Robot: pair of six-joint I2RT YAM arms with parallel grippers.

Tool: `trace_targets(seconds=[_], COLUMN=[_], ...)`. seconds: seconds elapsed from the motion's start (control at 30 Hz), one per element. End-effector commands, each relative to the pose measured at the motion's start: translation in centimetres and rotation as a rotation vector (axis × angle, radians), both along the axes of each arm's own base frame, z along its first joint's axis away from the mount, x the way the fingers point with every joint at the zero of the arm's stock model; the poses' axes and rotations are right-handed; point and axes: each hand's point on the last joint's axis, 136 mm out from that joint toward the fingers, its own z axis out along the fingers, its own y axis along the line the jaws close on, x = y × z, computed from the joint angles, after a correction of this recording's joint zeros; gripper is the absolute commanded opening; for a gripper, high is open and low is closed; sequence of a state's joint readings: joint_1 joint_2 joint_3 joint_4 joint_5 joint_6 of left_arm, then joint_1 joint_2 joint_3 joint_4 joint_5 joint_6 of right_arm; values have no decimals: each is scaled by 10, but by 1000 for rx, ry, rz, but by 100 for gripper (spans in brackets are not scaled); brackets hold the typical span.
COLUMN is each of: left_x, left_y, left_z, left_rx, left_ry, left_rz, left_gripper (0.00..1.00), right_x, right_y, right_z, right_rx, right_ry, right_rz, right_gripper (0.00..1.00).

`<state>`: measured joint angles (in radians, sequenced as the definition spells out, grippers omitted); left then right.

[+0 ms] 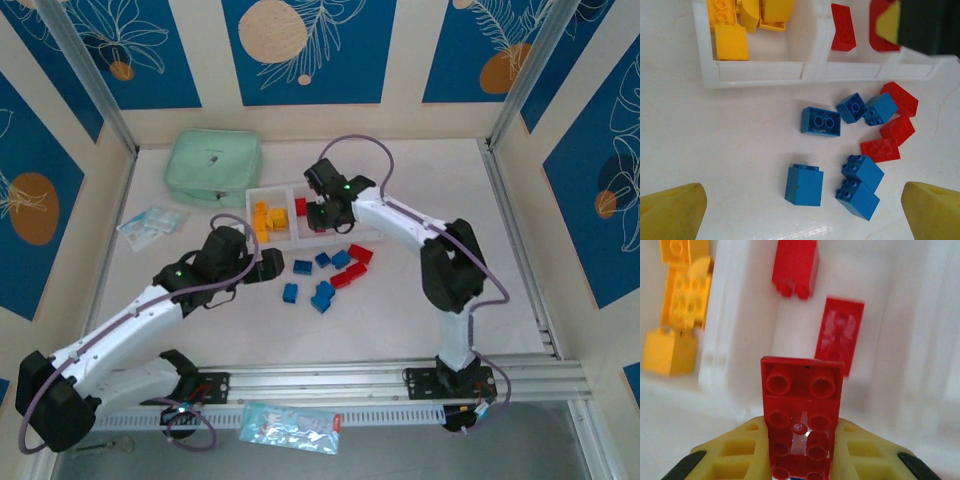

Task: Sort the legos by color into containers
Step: Place the lego in the container.

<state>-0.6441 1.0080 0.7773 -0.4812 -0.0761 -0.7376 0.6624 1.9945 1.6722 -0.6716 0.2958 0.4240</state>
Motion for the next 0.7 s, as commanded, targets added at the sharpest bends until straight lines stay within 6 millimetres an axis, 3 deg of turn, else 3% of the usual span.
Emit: trace_targets(seconds=[0.0,0.1,0.2,0.33,0.47,0.67], left_x=[2,3,3,3,0,-9], left_y=[-3,-3,-3,-5,-11,-27], left_z=[10,11,10,12,12,4], left_rx=[-9,-8,-6,-13,-39,-74], left_ry=[0,1,4,8,18,43], left_rz=[-28,-30,-28,-38,-61,-117], left_gripper=[99,99,99,99,99,99], right_x=[19,27,25,12,-13,-62], right_y=[6,7,6,-2,-24,-77], right_z=[-3,0,18,45,56,37], right_rx=[-23,-20,9,38,98,88], right_ry=[-11,-12,-43,-82,-60,14], right_rz=[26,21,28,35,5,-95], right_gripper=[28,39,48,51,53,59])
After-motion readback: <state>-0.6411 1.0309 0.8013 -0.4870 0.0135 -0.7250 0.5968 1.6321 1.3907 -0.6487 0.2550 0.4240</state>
